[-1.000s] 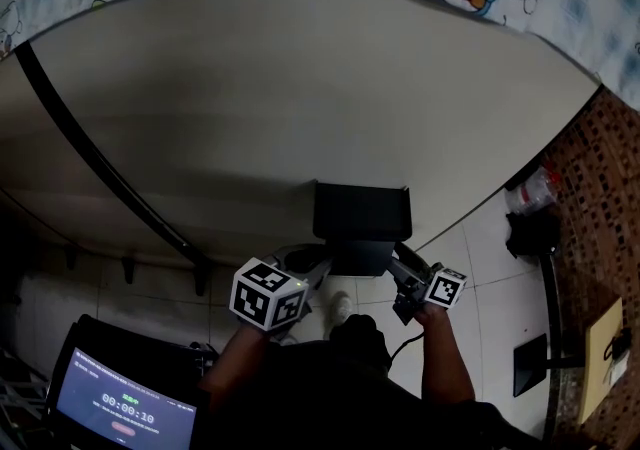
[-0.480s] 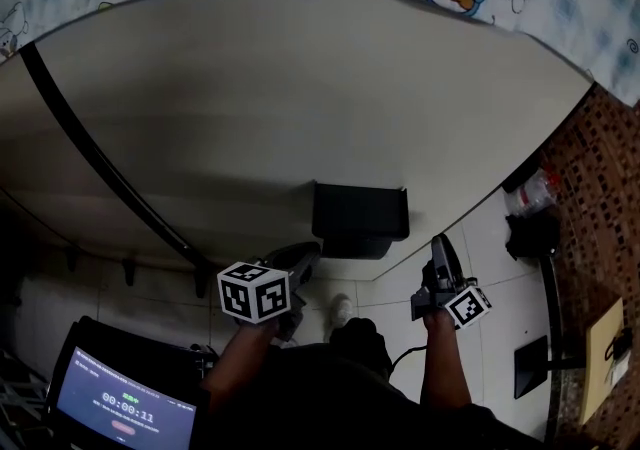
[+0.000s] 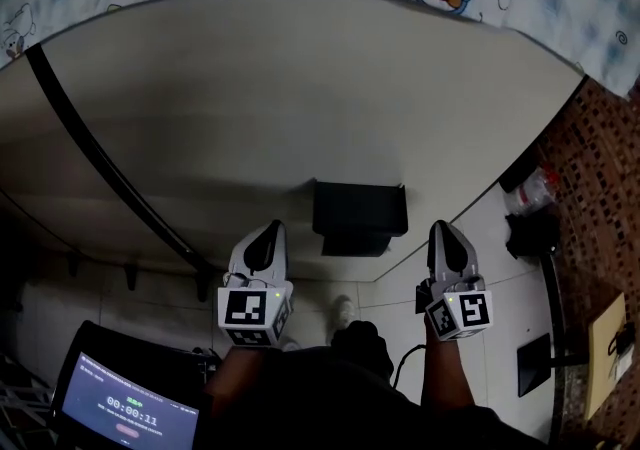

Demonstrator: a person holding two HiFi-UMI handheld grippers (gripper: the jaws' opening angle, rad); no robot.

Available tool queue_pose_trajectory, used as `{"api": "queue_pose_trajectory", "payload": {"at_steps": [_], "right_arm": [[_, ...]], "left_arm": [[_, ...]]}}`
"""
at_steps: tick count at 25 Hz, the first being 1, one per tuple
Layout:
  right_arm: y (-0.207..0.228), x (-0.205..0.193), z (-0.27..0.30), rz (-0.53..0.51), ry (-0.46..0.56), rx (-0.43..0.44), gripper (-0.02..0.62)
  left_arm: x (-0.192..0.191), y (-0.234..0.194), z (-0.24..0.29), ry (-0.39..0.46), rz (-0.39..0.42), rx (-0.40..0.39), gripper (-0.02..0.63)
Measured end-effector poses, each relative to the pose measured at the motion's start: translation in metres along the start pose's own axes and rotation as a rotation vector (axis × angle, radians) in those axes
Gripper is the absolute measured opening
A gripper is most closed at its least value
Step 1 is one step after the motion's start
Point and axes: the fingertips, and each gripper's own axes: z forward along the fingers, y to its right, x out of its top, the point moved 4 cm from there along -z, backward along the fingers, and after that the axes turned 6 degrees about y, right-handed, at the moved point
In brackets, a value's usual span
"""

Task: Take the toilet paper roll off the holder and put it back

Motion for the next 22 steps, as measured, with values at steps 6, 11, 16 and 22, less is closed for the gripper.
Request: {"api": "queue_pose_trajectory", "payload": {"at_steps": [6,11,16,22], "right_arm": [[-0.031,0.004,0.005,-0.078,0.001,0.009,0.000],[-0.060,0.013,0.000,-0.107,0.011,0.033,0.000],[-0.074,0.021,-0.006,-0.117,0.019,0.048,0.000],[-0.087,0.027,-0.008,-0.133,0.048,0.063,0.000]], "left_arm": [[0.018,0.018,-0.002,0.078,0.103,-0.043,0.018],[0.019,0.021,-0.010,0.075,0.122,-0.056,0.018],[0.019,0.026,-0.022,0.067,0.132,-0.064,0.018],[0.020,0.029,-0.026,0.078,0.155,-0.073,0.018]]}}
